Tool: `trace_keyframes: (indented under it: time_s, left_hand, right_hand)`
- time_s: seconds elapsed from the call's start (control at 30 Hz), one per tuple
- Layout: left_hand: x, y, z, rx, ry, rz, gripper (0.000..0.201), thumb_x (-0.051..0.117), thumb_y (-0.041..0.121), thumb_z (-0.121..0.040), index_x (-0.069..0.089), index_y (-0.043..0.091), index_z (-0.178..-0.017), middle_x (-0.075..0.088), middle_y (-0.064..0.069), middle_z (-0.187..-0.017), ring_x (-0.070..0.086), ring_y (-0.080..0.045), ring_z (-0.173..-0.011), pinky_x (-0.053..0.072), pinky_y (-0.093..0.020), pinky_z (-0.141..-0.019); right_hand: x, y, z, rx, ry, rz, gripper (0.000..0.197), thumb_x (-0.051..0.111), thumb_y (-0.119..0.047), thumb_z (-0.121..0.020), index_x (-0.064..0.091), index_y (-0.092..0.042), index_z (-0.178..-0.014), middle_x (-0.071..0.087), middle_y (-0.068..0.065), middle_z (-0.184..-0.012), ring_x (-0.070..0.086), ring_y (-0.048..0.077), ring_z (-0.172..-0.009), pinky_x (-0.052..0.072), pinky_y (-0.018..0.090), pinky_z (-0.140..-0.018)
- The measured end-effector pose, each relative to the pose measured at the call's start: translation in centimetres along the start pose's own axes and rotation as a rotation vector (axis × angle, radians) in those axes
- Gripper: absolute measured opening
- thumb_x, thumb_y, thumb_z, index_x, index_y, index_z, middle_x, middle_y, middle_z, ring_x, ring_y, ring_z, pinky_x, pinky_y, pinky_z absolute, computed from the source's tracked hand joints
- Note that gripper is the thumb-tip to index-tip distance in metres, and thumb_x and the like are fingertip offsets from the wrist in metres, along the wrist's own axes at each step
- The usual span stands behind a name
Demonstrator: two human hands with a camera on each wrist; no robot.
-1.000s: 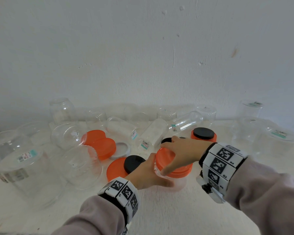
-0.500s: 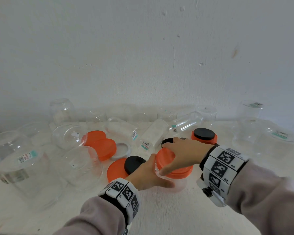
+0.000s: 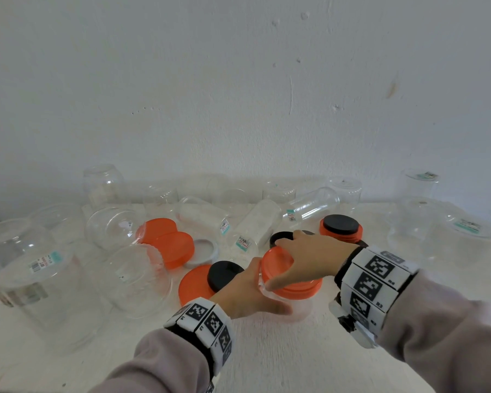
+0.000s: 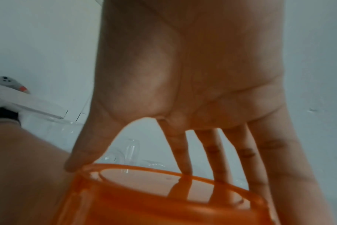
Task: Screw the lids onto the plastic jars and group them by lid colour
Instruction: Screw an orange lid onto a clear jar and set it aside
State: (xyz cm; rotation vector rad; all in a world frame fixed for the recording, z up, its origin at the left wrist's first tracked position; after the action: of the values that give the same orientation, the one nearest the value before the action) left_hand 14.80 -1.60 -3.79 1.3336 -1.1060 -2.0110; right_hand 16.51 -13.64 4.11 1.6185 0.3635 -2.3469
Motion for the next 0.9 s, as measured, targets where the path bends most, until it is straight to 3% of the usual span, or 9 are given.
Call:
trace_keyframes:
  time_s: [0.07, 0.13, 0.23, 0.47, 0.57, 0.67, 0.9]
  left_hand:
    - [-0.01, 0.03, 0.01, 0.002, 0.000, -0.009, 0.104, 0.086, 0.041, -0.065, 0.020, 0.028, -0.145, 0.051, 0.012, -0.130, 0.049, -0.006, -0.114, 0.037, -0.017, -0.086]
    - [-0.01, 0.11, 0.07, 0.001, 0.001, -0.032, 0.106, 0.086, 0.042, -0.065, 0.017, 0.027, -0.145, 0.048, 0.014, -0.129, 0.047, -0.005, -0.113, 0.036, -0.017, -0.087]
    - [0.02, 0.16, 0.11, 0.004, -0.001, -0.043, 0.112, 0.085, 0.042, -0.065, 0.012, 0.026, -0.148, 0.044, 0.015, -0.130, 0.043, -0.003, -0.113, 0.034, -0.016, -0.089]
    - [0.01, -0.09, -0.07, 0.001, -0.010, -0.017, 0.105, 0.086, 0.044, -0.064, 0.019, 0.030, -0.144, 0.048, 0.015, -0.124, 0.048, -0.005, -0.111, 0.036, -0.015, -0.083]
    - [0.00, -0.06, -0.12, 0.007, 0.001, -0.029, 0.107, 0.086, 0.044, -0.063, 0.018, 0.028, -0.145, 0.048, 0.016, -0.124, 0.048, -0.004, -0.111, 0.035, -0.011, -0.081]
    - [0.02, 0.00, -0.14, 0.011, 0.005, -0.044, 0.107, 0.086, 0.043, -0.064, 0.017, 0.028, -0.145, 0.046, 0.017, -0.121, 0.048, -0.003, -0.108, 0.035, -0.010, -0.080]
    - [-0.13, -0.14, -0.12, 0.035, 0.009, 0.005, 0.102, 0.087, 0.044, -0.062, 0.024, 0.030, -0.141, 0.051, 0.021, -0.118, 0.049, 0.011, -0.102, 0.038, -0.003, -0.072]
  right_hand:
    - [0.02, -0.16, 0.08, -0.011, -0.035, -0.011, 0.109, 0.058, -0.086, -0.059, 0.019, -0.036, -0.148, 0.031, -0.003, -0.145, 0.035, 0.025, -0.130, 0.041, 0.040, -0.095]
    - [-0.20, -0.51, 0.33, -0.065, -0.099, -0.030, 0.105, 0.069, -0.071, -0.064, 0.010, -0.046, -0.148, 0.021, -0.008, -0.149, 0.021, 0.023, -0.137, 0.036, 0.047, -0.104]
    - [-0.55, -0.73, 0.50, -0.116, -0.133, -0.039, 0.096, 0.075, -0.057, -0.069, 0.016, -0.054, -0.144, 0.022, -0.013, -0.146, 0.021, 0.021, -0.135, 0.036, 0.046, -0.103]
    - [-0.12, -0.45, -0.07, -0.045, -0.007, 0.020, 0.097, 0.055, -0.084, -0.066, 0.022, -0.040, -0.146, 0.033, -0.004, -0.139, 0.033, 0.024, -0.129, 0.038, 0.038, -0.090]
    - [-0.10, -0.27, 0.13, -0.058, -0.102, -0.019, 0.099, 0.065, -0.074, -0.065, 0.014, -0.048, -0.146, 0.024, -0.008, -0.145, 0.023, 0.022, -0.135, 0.037, 0.044, -0.099]
    - [-0.49, 0.04, 0.44, -0.089, -0.153, -0.045, 0.099, 0.075, -0.060, -0.066, 0.013, -0.055, -0.143, 0.022, -0.013, -0.145, 0.024, 0.021, -0.135, 0.038, 0.041, -0.101]
    - [-0.40, 0.19, 0.28, -0.067, -0.049, -0.050, 0.103, 0.067, -0.077, -0.059, 0.021, -0.045, -0.145, 0.033, -0.011, -0.131, 0.033, 0.021, -0.127, 0.040, 0.039, -0.096]
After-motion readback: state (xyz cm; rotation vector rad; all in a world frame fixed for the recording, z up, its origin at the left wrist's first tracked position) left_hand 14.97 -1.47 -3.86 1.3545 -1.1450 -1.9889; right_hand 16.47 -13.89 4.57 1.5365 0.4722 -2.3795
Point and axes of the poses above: each hand's wrist, its own z-axis away from the middle knuckle, its own x-axis out of the palm, y = z × x, the point moved 6 cm from there along -z, towards the middle knuckle
